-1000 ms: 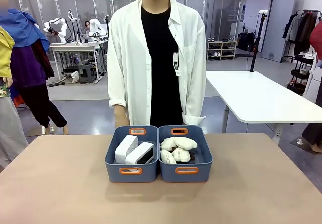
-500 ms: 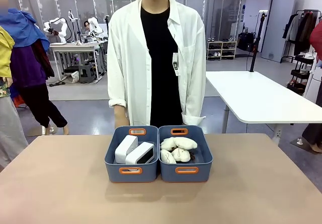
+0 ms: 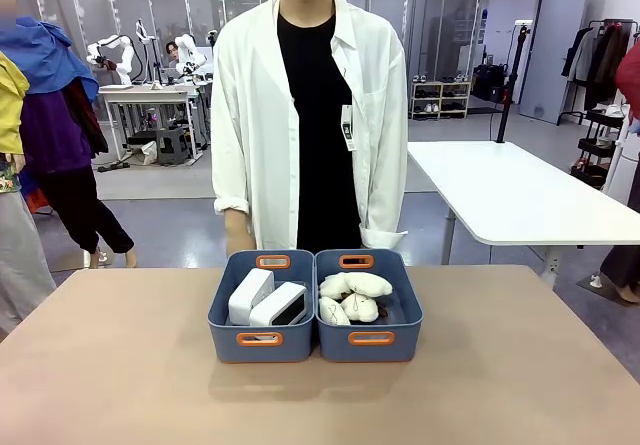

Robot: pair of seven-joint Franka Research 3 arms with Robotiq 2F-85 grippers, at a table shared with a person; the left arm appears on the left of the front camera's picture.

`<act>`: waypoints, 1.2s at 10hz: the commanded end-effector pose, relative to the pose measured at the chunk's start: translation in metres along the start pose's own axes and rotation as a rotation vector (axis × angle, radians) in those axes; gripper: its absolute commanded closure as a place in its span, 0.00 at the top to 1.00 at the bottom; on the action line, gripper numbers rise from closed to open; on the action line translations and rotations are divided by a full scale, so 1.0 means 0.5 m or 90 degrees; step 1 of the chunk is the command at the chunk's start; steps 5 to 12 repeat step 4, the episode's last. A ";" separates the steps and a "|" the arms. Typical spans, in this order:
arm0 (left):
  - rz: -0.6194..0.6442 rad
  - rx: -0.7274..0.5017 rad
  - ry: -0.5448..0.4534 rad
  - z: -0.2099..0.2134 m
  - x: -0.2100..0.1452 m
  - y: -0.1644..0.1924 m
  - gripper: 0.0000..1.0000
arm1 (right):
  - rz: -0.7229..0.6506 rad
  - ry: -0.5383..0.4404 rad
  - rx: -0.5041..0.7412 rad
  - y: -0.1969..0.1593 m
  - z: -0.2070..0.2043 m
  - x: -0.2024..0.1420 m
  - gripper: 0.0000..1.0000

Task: Sort the digital clocks into the basket.
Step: Pick up the Digital clock from the table and place it into the empty Plastic storage basket.

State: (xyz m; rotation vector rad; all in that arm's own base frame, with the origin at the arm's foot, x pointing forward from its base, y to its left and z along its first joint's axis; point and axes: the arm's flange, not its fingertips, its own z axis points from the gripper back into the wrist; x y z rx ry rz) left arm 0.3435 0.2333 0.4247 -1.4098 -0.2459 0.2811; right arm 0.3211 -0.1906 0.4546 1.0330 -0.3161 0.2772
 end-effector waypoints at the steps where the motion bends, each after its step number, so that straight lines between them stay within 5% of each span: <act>1: -0.011 -0.001 0.004 0.004 -0.012 -0.001 1.00 | 0.010 -0.001 0.004 0.000 0.001 0.000 1.00; 12: -0.011 -0.001 0.004 0.004 -0.012 -0.001 1.00 | 0.010 -0.001 0.004 0.000 0.001 0.000 1.00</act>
